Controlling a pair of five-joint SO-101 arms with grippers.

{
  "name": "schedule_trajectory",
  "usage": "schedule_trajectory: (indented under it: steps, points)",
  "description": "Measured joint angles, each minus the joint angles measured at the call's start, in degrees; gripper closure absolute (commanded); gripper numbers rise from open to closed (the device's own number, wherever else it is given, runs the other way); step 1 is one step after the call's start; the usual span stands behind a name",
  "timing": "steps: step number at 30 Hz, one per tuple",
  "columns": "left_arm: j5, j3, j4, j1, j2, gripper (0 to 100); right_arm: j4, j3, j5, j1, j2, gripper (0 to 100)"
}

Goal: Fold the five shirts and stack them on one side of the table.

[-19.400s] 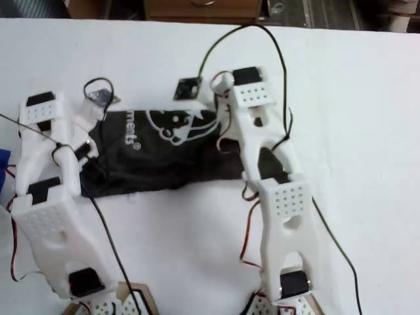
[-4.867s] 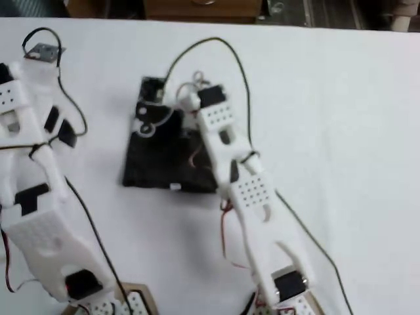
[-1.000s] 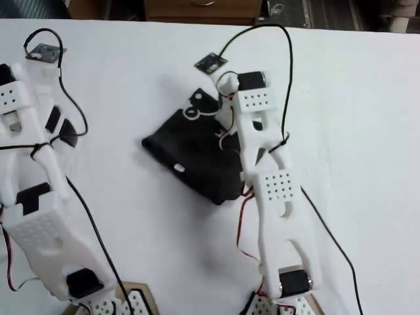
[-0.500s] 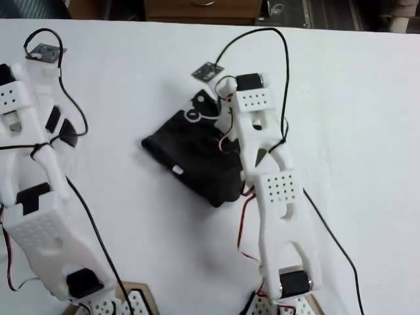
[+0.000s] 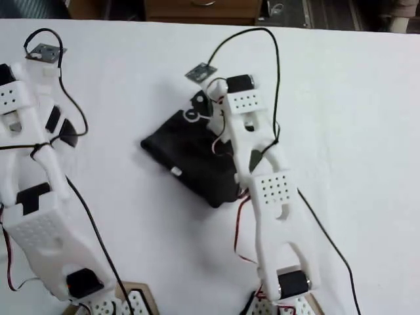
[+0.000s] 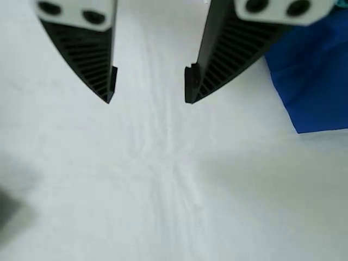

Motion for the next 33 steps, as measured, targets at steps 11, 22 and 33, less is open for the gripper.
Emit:
schedule_trajectory:
  steps: [11, 22, 33]
  points:
    - [0.0, 0.0, 0.0, 0.0, 0.0, 77, 0.18, 0.79, -1.93, -0.35, 0.0, 70.8]
    - [0.0, 0.0, 0.0, 0.0, 0.0, 77, 0.09, 2.2, -1.76, -0.62, -0.26, 74.0]
    - [0.44, 0.0, 0.0, 0.0, 0.0, 77, 0.09, 2.99, 6.59, -1.93, -0.35, 97.4]
